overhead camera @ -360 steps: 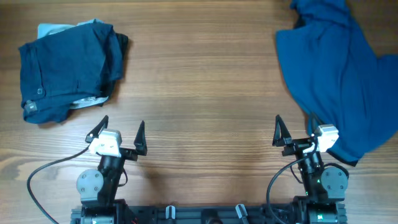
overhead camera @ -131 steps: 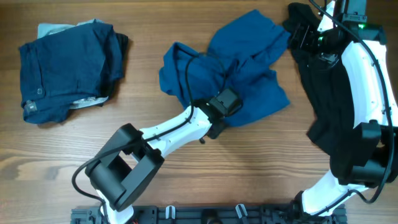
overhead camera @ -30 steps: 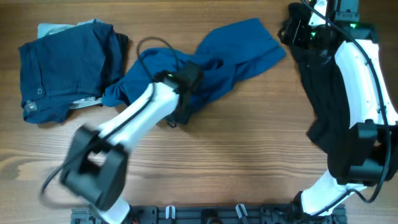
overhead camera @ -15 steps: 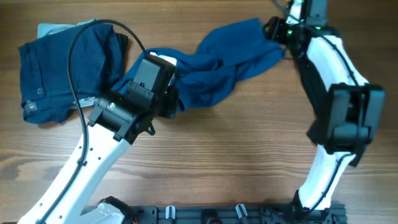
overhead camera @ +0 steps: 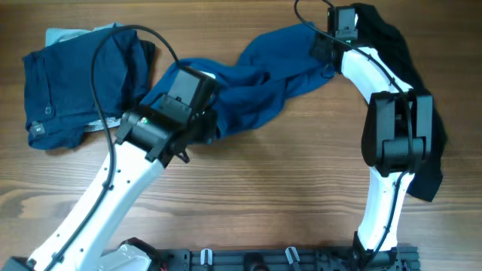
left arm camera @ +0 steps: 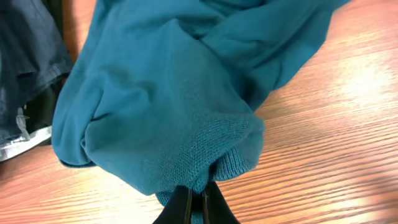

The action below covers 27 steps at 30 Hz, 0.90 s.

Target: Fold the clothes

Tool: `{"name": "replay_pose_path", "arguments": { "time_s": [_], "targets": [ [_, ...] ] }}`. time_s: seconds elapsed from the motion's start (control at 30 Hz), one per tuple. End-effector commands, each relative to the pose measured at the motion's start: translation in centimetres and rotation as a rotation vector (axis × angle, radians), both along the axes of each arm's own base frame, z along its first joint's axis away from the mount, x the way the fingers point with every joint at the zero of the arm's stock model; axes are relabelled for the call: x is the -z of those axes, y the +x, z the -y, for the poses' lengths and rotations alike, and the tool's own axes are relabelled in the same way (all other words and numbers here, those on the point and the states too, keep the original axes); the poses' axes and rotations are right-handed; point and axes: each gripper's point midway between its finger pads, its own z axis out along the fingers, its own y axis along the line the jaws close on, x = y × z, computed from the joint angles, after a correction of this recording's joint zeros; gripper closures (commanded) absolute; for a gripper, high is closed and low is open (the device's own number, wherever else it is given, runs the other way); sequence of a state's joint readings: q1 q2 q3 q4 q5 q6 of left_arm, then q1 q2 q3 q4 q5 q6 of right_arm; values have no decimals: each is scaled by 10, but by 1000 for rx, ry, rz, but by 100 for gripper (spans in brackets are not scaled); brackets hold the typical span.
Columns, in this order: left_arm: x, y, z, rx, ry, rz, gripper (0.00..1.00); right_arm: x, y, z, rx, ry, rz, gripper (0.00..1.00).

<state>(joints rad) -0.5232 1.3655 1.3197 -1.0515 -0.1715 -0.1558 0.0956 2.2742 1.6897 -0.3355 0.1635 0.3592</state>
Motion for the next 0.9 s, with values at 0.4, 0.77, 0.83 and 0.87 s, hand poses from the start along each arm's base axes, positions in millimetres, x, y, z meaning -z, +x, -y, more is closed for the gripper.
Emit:
{"name": "replay_pose_path", "arguments": {
  "time_s": [0.4,0.77,0.83,0.87],
  "targets": [
    [4,5,-1,-22,13,-10,96,27,-8,-4,10,38,-63,96],
    [4,5,-2,-22,13,-10,96,25,0,1,5,159,-40,37],
    [4,4,-1,-22,13,-10,96,35,2,-5,-14,189,-39,37],
    [5,4,-2,-22,13,-11,96,43,1,-8,-16,204,-53,37]
  ]
}}
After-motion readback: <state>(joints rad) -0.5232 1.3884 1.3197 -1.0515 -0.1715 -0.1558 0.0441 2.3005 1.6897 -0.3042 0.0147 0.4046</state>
